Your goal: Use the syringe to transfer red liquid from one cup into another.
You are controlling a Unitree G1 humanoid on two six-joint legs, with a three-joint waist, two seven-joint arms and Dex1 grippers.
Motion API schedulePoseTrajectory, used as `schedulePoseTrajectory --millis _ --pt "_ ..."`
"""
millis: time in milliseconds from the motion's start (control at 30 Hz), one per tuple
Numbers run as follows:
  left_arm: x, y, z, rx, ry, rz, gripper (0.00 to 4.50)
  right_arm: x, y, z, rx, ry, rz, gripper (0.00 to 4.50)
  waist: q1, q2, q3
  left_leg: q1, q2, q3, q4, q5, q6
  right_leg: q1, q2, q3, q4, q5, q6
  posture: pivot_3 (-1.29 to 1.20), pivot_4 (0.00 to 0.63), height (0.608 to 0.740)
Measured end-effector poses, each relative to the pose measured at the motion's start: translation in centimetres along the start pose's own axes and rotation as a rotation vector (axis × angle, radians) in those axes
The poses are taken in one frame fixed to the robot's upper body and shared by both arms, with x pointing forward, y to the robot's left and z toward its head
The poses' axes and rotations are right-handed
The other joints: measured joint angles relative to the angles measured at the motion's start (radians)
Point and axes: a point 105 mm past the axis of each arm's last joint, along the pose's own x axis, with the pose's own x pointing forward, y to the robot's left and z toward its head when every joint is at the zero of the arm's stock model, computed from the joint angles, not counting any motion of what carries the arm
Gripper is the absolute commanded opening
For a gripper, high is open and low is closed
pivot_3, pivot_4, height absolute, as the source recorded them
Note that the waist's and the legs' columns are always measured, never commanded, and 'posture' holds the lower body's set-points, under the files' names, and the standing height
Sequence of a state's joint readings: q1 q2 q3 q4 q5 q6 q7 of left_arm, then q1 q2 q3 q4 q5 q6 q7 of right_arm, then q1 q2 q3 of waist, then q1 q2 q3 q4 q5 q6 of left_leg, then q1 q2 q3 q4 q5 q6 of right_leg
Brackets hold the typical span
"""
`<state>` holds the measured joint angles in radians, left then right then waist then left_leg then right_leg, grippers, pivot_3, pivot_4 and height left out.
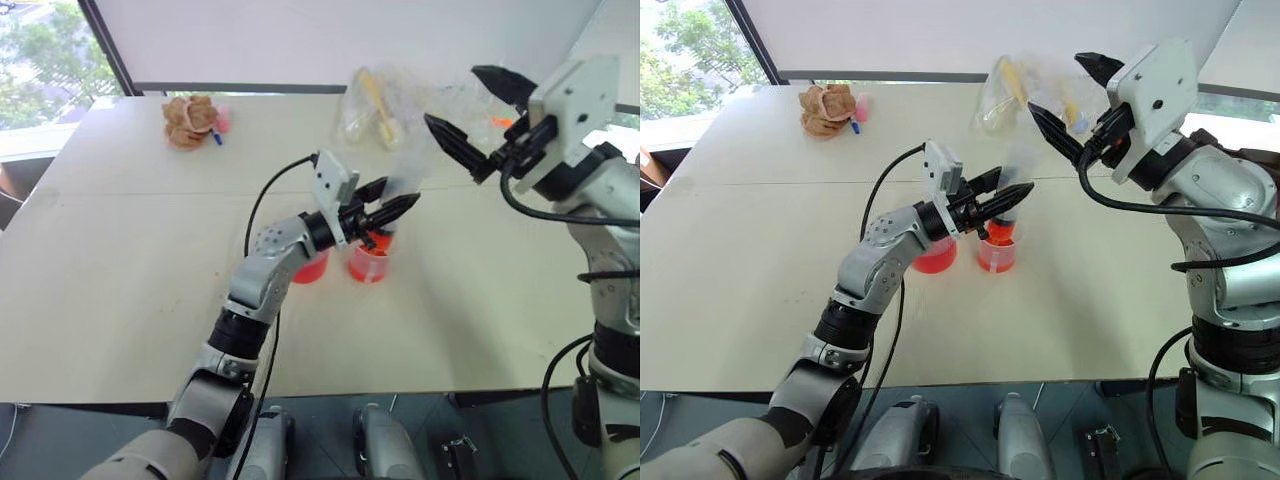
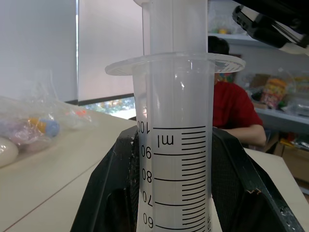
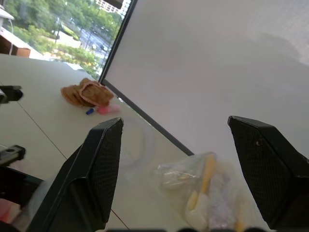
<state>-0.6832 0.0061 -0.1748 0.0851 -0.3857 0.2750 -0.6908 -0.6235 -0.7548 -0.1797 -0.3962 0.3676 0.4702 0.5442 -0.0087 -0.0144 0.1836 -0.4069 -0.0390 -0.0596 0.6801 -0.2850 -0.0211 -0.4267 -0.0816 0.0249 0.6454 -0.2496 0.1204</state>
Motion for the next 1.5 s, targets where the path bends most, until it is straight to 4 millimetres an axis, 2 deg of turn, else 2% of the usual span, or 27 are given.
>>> schedulePoseTrajectory --millis 167,200,233,400,433,767,1000,1500 --pt "-0.2 0.2 -0.3 -0.005 0.02 0.015 1.38 0.4 0.0 -0.8 -0.073 0.007 0.003 3.6 -0.002 0.0 0.0 0.0 0.0 0.0 0.0 0.0 0.0 0.0 0.0 0.0 0.0 0.0 0.0 0.0 0.15 0.74" --pt "-0.3 0.2 -0.3 -0.003 0.021 0.019 1.38 0.5 0.0 -0.9 -0.081 0.007 0.006 3.09 -0.002 0.0 0.0 0.0 0.0 0.0 0.0 0.0 0.0 0.0 0.0 0.0 0.0 0.0 0.0 0.0 0.15 0.74" --pt "-0.3 0.3 -0.3 -0.002 0.022 0.022 1.38 0.6 0.2 -0.9 -0.084 0.007 0.013 2.9 -0.002 0.0 0.0 0.0 0.0 0.0 0.0 0.0 0.0 0.0 0.0 0.0 0.0 0.0 0.0 0.0 0.15 0.74" --pt "-0.3 0.5 -0.3 -0.002 0.02 0.037 1.38 1.1 1.5 -1.2 -0.084 -0.004 0.074 0.34 -0.001 0.0 0.0 0.0 0.0 0.0 0.0 0.0 0.0 0.0 0.0 0.0 0.0 0.0 0.0 0.0 0.15 0.74" --pt "-0.3 0.5 -0.3 -0.001 0.019 0.04 1.38 1.2 1.7 -1.2 -0.081 -0.008 0.079 0.05 -0.001 0.0 0.0 0.0 0.0 0.0 0.0 0.0 0.0 0.0 0.0 0.0 0.0 0.0 0.0 0.0 0.15 0.74" --pt "-0.3 0.6 -0.1 -0.003 0.015 0.05 1.38 1.2 1.7 -0.9 -0.071 -0.012 0.075 0.05 0.0 0.0 0.0 0.0 0.0 0.0 0.0 0.0 0.0 0.0 0.0 0.0 0.0 0.0 0.0 0.0 0.15 0.74" --pt "0.4 0.3 0.5 0.001 -0.004 0.037 1.38 0.4 1.9 -0.4 0.005 -0.026 0.074 0.05 0.001 0.0 0.0 0.0 0.0 0.0 0.0 0.0 0.0 0.0 0.0 0.0 0.0 0.0 0.0 0.0 0.15 0.74" --pt "0.7 0.6 -0.1 0.017 -0.007 0.053 1.38 0.1 3.3 -1.5 0.106 0.02 0.098 0.05 0.0 0.0 0.0 0.0 0.0 0.0 0.0 0.0 0.0 0.0 0.0 0.0 0.0 0.0 0.0 0.0 0.15 0.74"
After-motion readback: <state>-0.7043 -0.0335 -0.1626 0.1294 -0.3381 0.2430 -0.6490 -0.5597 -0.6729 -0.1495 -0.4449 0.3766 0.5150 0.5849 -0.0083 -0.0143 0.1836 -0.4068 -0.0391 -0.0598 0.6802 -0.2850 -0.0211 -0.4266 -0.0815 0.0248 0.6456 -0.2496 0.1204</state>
